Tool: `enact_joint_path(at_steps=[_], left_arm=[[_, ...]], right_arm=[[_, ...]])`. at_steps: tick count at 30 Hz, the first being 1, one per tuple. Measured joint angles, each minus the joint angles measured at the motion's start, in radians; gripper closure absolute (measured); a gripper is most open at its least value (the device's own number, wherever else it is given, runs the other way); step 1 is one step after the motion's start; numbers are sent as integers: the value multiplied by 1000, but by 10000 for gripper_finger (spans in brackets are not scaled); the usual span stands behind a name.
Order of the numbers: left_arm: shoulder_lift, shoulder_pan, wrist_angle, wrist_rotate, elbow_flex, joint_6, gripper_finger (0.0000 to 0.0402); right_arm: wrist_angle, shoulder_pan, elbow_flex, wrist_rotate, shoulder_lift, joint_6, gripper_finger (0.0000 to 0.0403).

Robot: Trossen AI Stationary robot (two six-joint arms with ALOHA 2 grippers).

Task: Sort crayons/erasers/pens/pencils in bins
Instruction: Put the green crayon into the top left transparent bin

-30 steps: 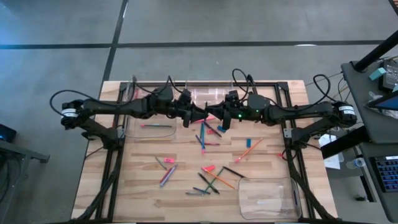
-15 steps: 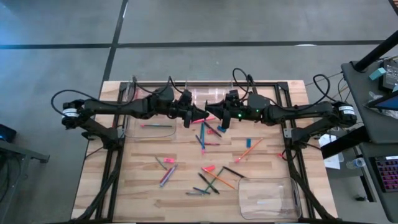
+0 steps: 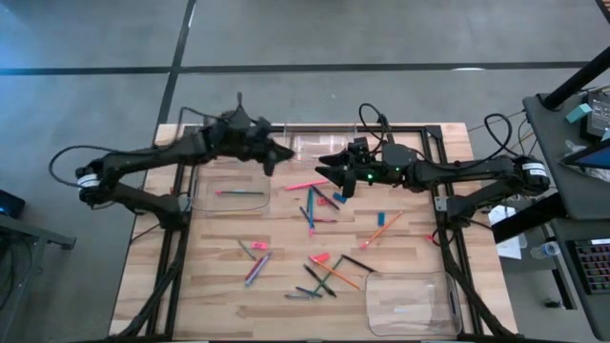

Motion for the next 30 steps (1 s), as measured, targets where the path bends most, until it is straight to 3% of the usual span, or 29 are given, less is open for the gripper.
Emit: enact_joint_path(at_steps=[5, 11, 18, 25, 30], left_arm=[[-50, 155, -368, -177, 21, 217, 387], [-30, 308, -640, -321, 9, 340, 388], [34, 382, -697, -373, -15, 337, 366], [58, 400, -696, -426, -1, 337, 272], [33, 400, -693, -377, 34, 337, 211]], right_arm=[[-22, 0, 0, 0, 2, 0, 159], [-35, 0, 0, 0, 3, 0, 167], [-36, 0, 0, 6, 3, 0, 167], [-67, 0, 0, 0, 0, 10, 168], [-190, 0, 0, 0, -20, 8, 168]])
